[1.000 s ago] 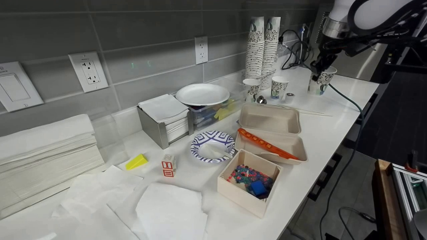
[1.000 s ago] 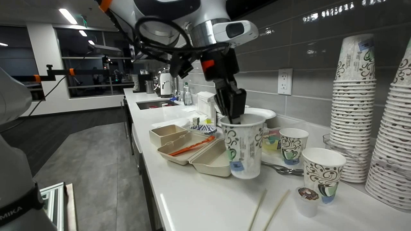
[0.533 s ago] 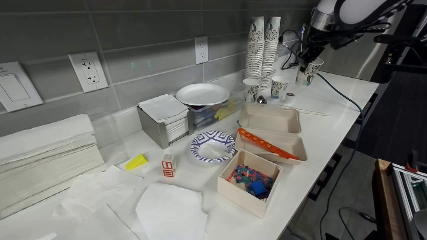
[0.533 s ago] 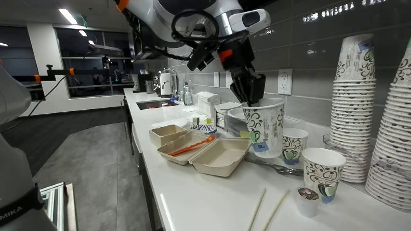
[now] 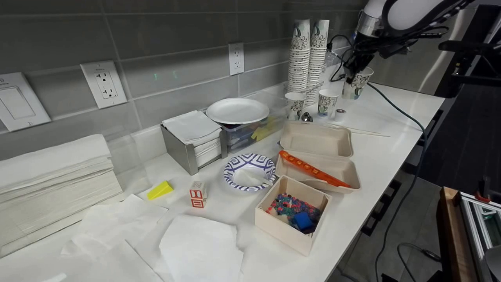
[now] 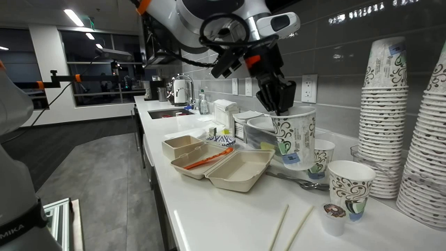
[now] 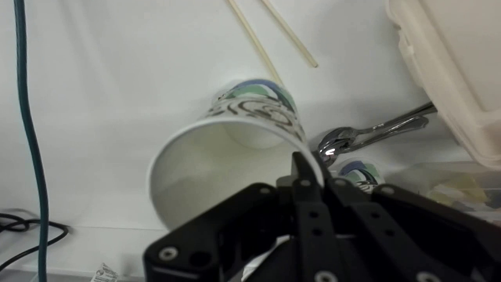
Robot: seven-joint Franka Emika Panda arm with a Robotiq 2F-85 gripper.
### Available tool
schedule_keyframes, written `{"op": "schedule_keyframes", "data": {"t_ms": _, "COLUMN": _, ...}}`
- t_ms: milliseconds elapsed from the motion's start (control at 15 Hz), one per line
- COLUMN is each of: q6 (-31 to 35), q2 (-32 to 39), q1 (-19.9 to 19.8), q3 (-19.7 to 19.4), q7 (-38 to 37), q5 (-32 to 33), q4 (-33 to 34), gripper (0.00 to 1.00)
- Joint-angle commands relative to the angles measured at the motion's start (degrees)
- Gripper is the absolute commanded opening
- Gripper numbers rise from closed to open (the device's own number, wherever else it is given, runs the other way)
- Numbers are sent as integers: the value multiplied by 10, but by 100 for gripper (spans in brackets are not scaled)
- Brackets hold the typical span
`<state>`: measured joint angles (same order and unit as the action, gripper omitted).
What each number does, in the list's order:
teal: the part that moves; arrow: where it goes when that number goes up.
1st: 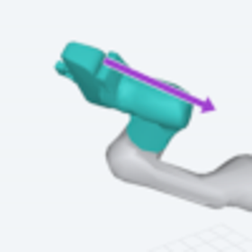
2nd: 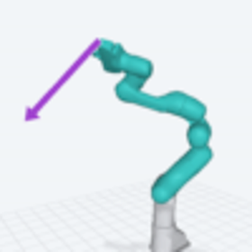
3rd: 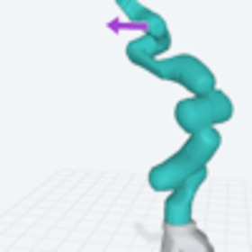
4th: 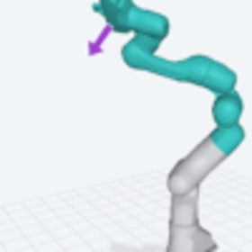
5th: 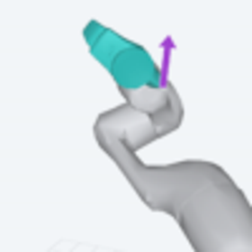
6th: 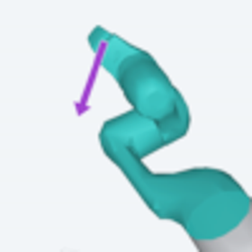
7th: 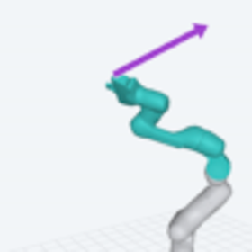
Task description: Stack the three coffee cups on the counter together.
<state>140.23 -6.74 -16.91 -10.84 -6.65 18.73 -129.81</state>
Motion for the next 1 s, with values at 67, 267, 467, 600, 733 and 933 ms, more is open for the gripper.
{"op": "schedule_keyframes", "data": {"t_ms": 67, "q6": 12, "q2": 91, "q1": 17, "q3": -5, "q7": -4, "q5": -2, "q4": 93, "gripper": 0}}
{"op": "schedule_keyframes", "data": {"t_ms": 267, "q6": 13, "q2": 138, "q1": 20, "q3": -12, "q7": -12, "q5": -1, "q4": 152, "gripper": 0}}
{"op": "schedule_keyframes", "data": {"t_ms": 467, "q6": 22, "q2": 190, "q1": 20, "q3": -23, "q7": -15, "q5": -1, "q4": 202, "gripper": 0}}
{"op": "schedule_keyframes", "data": {"t_ms": 600, "q6": 30, "q2": 219, "q1": 21, "q3": -29, "q7": -11, "q5": -7, "q4": 227, "gripper": 0}}
{"op": "schedule_keyframes", "data": {"t_ms": 733, "q6": 32, "q2": 242, "q1": 19, "q3": -31, "q7": -3, "q5": -21, "q4": 246, "gripper": 0}}
{"op": "schedule_keyframes", "data": {"t_ms": 933, "q6": 16, "q2": 265, "q1": 21, "q3": -35, "q7": -3, "q5": -26, "q4": 269, "gripper": 0}}
